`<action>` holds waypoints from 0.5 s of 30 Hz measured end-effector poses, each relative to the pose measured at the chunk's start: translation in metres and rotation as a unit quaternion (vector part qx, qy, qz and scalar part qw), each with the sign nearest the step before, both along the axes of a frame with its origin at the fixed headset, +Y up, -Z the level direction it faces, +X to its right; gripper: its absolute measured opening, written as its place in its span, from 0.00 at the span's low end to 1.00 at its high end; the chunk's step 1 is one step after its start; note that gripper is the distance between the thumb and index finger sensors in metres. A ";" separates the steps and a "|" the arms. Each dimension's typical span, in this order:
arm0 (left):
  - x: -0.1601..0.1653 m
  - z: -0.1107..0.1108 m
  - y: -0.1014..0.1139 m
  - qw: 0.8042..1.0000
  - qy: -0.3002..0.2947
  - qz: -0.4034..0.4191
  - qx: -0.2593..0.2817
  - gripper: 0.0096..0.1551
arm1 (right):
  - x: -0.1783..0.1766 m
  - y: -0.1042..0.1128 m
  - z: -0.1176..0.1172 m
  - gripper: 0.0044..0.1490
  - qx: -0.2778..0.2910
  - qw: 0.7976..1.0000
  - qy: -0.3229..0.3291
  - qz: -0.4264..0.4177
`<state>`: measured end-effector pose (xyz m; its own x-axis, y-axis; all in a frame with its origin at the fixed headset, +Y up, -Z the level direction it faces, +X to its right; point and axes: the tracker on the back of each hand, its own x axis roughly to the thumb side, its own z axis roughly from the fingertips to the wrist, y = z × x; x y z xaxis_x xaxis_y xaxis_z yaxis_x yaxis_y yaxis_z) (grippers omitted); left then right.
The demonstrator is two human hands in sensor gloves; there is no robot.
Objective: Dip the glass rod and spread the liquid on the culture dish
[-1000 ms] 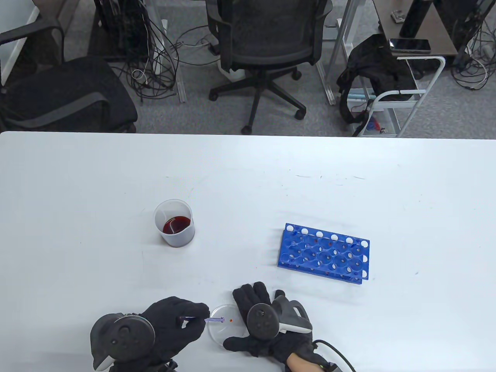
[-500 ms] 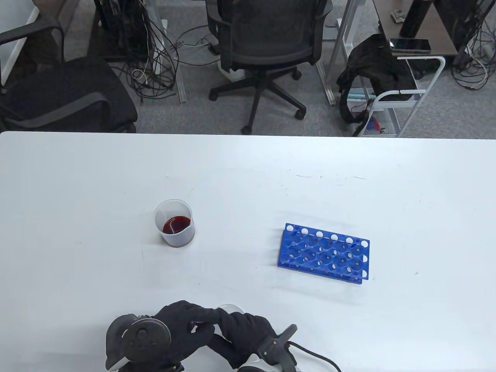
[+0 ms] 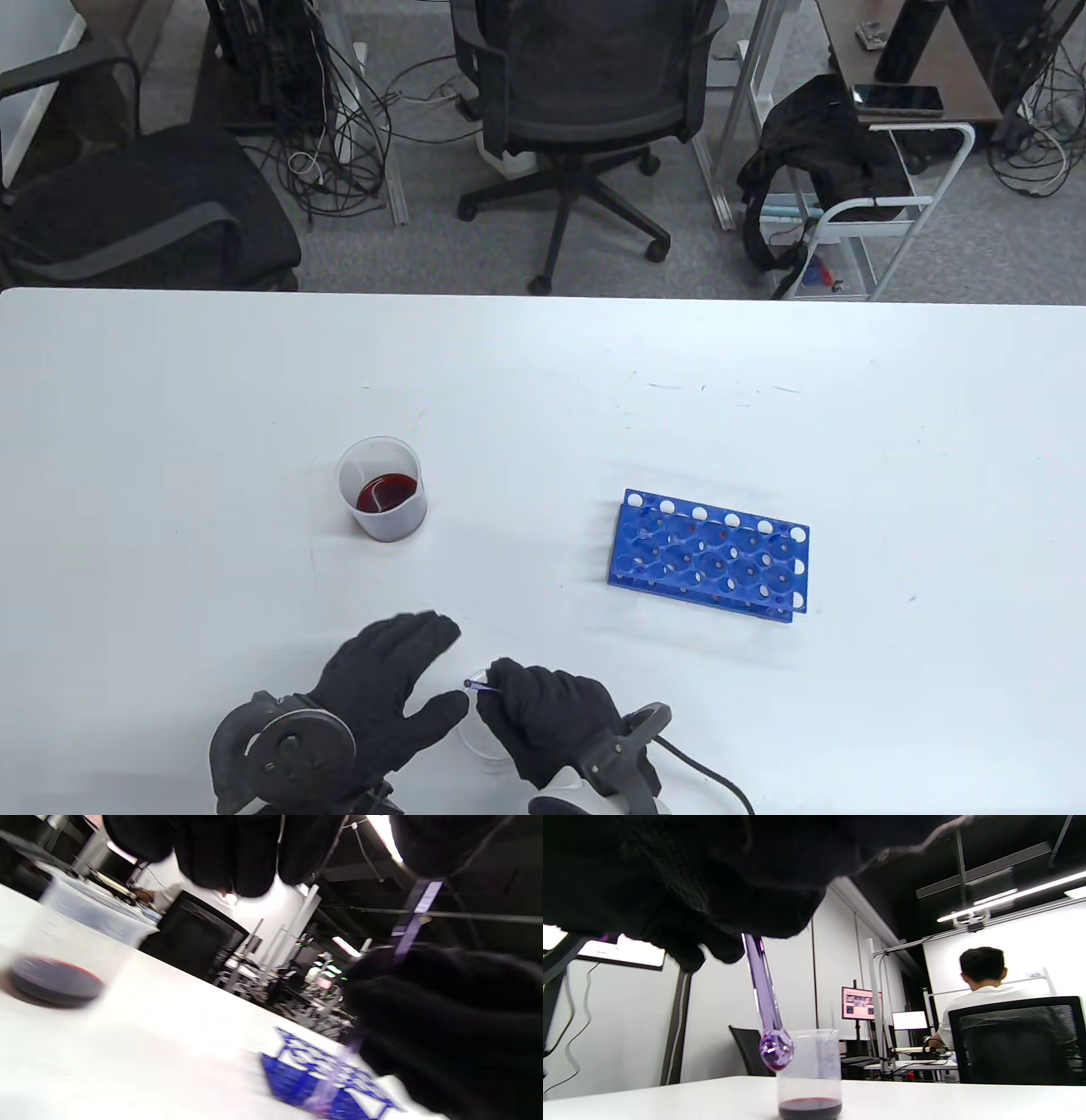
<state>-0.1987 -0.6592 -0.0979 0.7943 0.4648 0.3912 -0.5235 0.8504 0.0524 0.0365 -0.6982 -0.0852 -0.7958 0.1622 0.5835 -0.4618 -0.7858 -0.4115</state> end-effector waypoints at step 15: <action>-0.035 -0.027 -0.022 0.962 0.130 -0.221 -0.098 0.63 | 0.084 0.036 -0.030 0.26 0.052 0.982 -0.153 -0.093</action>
